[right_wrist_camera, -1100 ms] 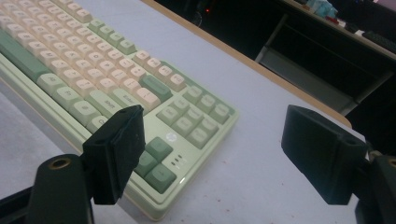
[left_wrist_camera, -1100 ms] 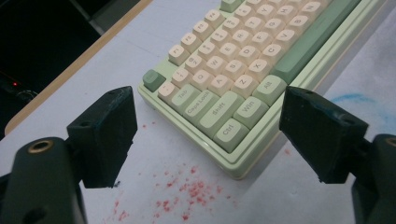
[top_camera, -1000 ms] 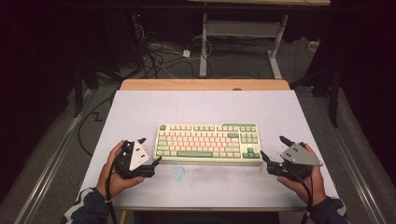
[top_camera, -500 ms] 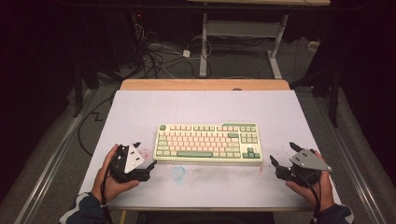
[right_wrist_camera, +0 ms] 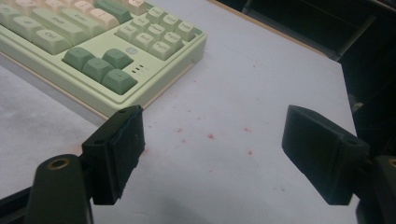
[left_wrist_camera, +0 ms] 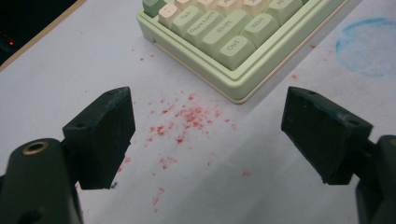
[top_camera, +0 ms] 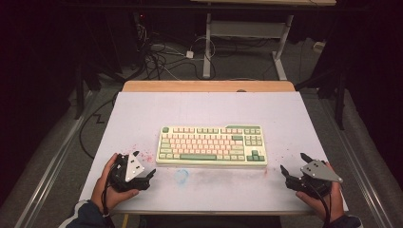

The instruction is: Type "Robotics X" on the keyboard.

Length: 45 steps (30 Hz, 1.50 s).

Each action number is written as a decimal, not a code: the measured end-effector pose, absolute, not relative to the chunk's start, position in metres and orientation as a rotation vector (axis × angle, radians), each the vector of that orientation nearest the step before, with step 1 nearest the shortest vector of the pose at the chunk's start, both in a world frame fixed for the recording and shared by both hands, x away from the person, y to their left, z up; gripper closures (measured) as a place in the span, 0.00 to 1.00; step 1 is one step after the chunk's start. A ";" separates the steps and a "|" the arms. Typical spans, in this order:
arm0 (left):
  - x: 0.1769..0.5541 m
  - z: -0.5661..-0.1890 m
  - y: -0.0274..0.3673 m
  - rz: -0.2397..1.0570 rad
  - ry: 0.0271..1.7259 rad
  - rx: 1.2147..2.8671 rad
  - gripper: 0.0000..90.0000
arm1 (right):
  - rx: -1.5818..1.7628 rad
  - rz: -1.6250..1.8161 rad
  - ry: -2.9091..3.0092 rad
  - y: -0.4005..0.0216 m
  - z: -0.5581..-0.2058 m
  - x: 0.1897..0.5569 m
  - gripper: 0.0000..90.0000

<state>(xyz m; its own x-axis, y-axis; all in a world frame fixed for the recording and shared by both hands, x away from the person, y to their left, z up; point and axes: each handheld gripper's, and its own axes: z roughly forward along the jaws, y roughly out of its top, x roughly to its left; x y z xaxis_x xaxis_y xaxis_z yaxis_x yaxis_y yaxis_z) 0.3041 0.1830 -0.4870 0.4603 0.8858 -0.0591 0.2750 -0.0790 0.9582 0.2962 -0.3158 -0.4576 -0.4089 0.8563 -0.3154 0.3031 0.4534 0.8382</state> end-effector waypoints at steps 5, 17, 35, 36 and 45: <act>0.305 -0.487 0.184 0.684 1.028 1.604 0.18 | 0.978 0.896 1.935 -0.314 -0.459 0.297 0.23; 0.306 -0.487 0.184 0.676 1.030 1.599 0.18 | 0.972 0.903 1.933 -0.312 -0.456 0.296 0.20; 0.307 -0.488 0.183 0.671 1.040 1.618 0.18 | 0.958 0.897 1.928 -0.311 -0.456 0.295 0.21; 0.308 -0.489 0.183 0.670 1.042 1.620 0.18 | 0.961 0.897 1.928 -0.312 -0.456 0.295 0.21; 0.310 -0.490 0.182 0.667 1.049 1.623 0.18 | 0.962 0.890 1.935 -0.311 -0.457 0.297 0.21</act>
<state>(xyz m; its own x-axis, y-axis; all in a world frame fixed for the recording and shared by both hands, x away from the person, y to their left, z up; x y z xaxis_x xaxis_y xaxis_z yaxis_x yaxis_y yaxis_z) 0.3102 0.1821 -0.4897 0.4617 0.8835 -0.0793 0.3027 -0.0728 0.9503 0.2966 -0.3110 -0.4574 -0.4065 0.8515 -0.3313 0.3025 0.4676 0.8306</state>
